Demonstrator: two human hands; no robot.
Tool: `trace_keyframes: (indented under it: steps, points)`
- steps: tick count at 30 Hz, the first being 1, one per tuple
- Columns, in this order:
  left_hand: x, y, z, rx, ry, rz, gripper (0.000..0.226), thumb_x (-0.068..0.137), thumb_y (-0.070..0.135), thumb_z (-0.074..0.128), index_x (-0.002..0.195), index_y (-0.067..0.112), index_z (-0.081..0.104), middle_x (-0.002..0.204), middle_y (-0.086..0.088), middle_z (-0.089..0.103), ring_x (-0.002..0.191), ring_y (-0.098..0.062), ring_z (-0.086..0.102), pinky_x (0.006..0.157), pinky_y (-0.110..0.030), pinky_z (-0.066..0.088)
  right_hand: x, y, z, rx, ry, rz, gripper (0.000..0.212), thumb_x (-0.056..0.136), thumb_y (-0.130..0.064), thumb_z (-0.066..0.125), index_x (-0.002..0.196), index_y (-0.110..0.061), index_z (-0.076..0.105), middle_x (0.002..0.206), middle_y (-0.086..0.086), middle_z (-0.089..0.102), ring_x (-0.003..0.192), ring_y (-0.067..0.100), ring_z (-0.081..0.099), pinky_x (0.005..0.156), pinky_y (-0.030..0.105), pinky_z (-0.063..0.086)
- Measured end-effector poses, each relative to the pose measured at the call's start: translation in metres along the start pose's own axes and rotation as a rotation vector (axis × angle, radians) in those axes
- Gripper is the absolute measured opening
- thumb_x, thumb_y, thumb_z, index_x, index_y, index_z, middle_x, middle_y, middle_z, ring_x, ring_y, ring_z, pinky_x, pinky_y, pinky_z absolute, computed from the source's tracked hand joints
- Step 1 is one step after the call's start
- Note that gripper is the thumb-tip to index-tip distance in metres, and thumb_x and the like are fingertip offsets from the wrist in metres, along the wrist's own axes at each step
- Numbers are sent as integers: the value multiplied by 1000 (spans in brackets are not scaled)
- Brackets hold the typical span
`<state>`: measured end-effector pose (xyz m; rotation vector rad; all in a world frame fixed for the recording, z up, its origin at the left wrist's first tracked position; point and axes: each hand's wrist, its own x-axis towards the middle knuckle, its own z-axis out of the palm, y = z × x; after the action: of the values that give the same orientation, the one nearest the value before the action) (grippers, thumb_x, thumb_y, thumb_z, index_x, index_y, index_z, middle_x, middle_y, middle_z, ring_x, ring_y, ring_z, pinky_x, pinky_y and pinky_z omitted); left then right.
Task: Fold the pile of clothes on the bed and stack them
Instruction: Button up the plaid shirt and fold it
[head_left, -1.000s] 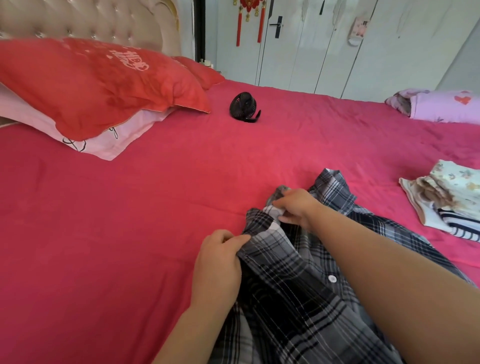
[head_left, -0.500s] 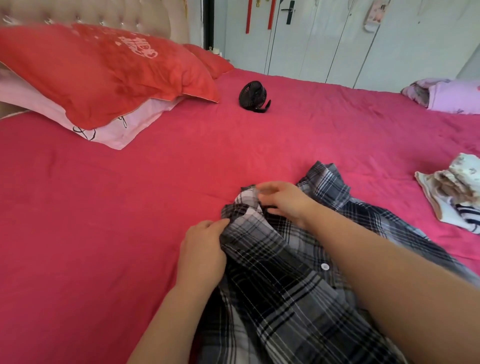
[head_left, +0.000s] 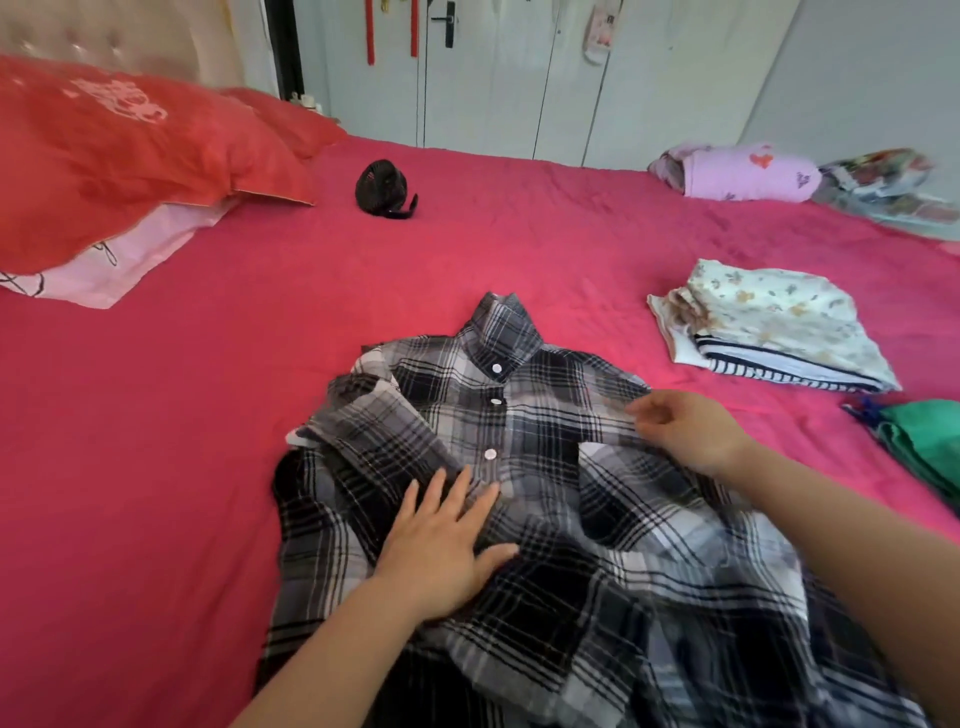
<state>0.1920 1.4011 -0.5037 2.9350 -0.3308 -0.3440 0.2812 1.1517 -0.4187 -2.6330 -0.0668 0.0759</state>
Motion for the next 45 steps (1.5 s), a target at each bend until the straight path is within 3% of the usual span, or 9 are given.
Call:
trace_keyframes:
  steps: [9,18,22,25,28,31,35,39,45]
  points:
    - [-8,38,7,-62,173,-5,78,79,74,6,148,36,0,157,6,-5,145,-18,-8,114,-41,-8,-55,96,-21,-168,89,334,44,88,-27,61,125,-5,54,122,16,61,113,30,56,85,30,42]
    - [-5,50,4,-39,187,-36,67,91,61,32,148,29,16,156,3,17,143,-17,11,116,-42,6,-58,67,-49,-176,216,266,29,85,-18,58,58,-10,53,74,17,63,70,26,53,55,27,29]
    - [-9,65,-8,-464,437,-36,53,94,46,43,140,21,39,141,3,45,128,-14,41,105,-27,31,-68,-6,-51,-179,248,38,21,86,-27,57,76,-11,64,80,14,65,83,28,62,62,26,34]
    - [-8,71,-22,-1021,509,-221,36,97,40,39,119,17,56,121,-6,62,110,-20,58,98,-30,40,-95,-52,-13,95,-103,-192,29,91,-26,55,114,-12,64,99,15,69,90,22,62,70,26,41]
    - [-11,71,-28,-1335,388,-262,29,95,49,34,99,28,53,103,-1,65,96,-17,63,85,-36,49,-115,-61,20,220,-330,-310,29,92,-16,52,119,-18,63,95,6,71,82,13,65,78,16,46]
    - [-14,72,-25,-1180,270,-230,51,90,49,50,134,26,42,112,4,60,102,-17,60,89,-37,49,-109,-33,14,372,-187,-125,23,88,-3,53,103,-12,68,88,5,70,79,13,67,81,24,50]
    - [-15,80,-22,-942,219,-163,62,89,44,56,143,30,30,138,2,46,124,-18,45,104,-36,37,-99,21,-16,-78,48,-7,28,87,-17,59,115,-17,62,113,2,67,102,17,61,83,20,42]
    - [-17,97,-19,-763,145,-30,62,90,44,54,144,30,29,147,3,33,135,-16,32,107,-31,28,-105,60,-29,-49,-286,140,54,89,-38,58,134,-12,46,132,5,54,116,18,54,93,22,38]
    - [-15,113,-16,-684,173,-30,63,92,33,55,147,23,25,146,0,34,133,-16,33,107,-28,29,-121,68,-24,44,-591,133,39,89,-24,59,126,-12,54,111,-8,54,111,14,50,94,25,38]
